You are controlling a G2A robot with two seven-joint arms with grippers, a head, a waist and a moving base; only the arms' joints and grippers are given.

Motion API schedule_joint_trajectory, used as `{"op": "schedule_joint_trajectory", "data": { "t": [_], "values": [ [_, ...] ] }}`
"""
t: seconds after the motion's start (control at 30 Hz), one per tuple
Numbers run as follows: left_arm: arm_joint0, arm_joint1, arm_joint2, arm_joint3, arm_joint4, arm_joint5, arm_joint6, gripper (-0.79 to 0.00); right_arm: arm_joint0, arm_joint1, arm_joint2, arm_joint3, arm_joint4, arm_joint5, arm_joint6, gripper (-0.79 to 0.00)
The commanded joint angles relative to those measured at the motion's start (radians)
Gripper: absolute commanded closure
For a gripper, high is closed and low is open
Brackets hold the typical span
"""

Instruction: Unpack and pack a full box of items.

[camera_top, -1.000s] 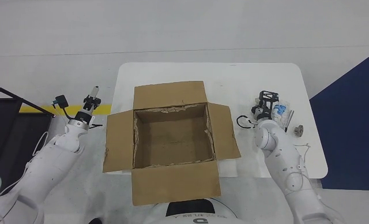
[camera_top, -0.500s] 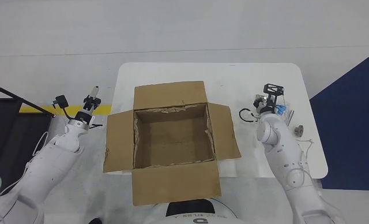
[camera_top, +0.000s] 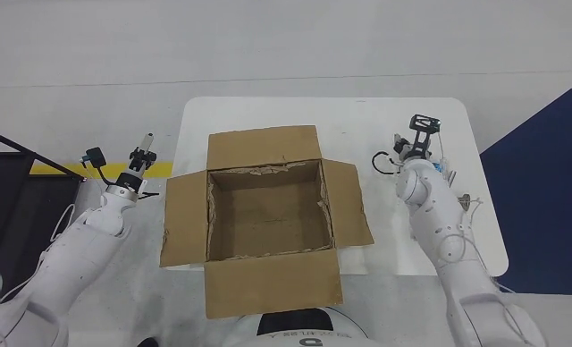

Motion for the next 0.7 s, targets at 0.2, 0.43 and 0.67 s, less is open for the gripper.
{"op": "schedule_joint_trajectory", "data": {
  "t": [0.2, 0.43, 0.67],
  "values": [
    [0.000, 0.000, 0.000, 0.000, 0.000, 0.000, 0.000, -0.785, 0.088, -0.023, -0.034, 0.158, 0.023, -0.018, -0.033, -0.508],
    [0.000, 0.000, 0.000, 0.000, 0.000, 0.000, 0.000, -0.785, 0.112, -0.031, -0.039, 0.221, 0.034, -0.050, -0.051, -0.502],
    [0.000, 0.000, 0.000, 0.000, 0.000, 0.000, 0.000, -0.785, 0.103, -0.034, -0.040, 0.221, 0.027, -0.058, -0.065, -0.388]
  ]
}}
